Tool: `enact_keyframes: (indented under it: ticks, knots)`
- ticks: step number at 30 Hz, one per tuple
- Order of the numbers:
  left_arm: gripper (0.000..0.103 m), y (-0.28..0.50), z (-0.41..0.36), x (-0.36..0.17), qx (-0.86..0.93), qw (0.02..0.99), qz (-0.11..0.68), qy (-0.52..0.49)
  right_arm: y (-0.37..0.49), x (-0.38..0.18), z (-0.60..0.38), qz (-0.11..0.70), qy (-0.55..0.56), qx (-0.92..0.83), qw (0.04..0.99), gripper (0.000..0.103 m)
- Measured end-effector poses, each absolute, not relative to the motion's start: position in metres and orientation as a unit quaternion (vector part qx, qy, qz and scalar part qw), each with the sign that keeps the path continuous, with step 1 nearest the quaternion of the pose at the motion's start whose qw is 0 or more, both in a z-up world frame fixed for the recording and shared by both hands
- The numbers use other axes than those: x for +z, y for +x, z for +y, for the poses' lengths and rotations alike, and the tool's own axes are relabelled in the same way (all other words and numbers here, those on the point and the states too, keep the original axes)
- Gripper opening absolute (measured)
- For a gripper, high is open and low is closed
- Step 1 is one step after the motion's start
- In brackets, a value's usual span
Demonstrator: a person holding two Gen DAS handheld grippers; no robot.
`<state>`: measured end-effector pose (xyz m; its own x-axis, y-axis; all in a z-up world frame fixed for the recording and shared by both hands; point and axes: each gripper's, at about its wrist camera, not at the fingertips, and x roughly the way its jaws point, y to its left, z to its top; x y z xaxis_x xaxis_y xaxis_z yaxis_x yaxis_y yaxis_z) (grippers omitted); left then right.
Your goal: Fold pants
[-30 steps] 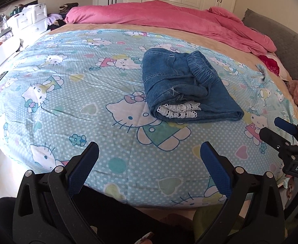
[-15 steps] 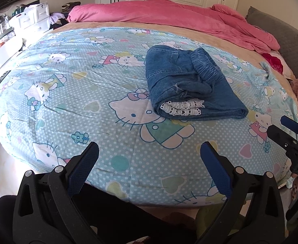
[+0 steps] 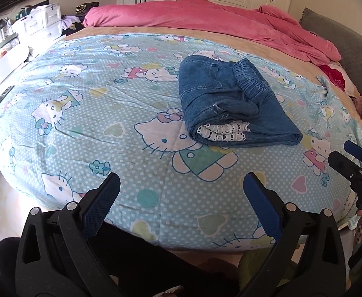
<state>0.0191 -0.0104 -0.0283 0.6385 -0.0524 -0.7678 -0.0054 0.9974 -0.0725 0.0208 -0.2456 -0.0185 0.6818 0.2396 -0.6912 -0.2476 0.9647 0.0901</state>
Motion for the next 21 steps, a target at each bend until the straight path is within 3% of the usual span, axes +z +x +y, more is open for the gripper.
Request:
enact_keyframes:
  ticks: [21]
  knots:
    - [0.094, 0.0204, -0.0055, -0.0267, -0.008, 0.904, 0.426, -0.039, 0.0265, -0.0202, -0.2451, 0.382, -0.002, 0.131, 0.915, 0.099]
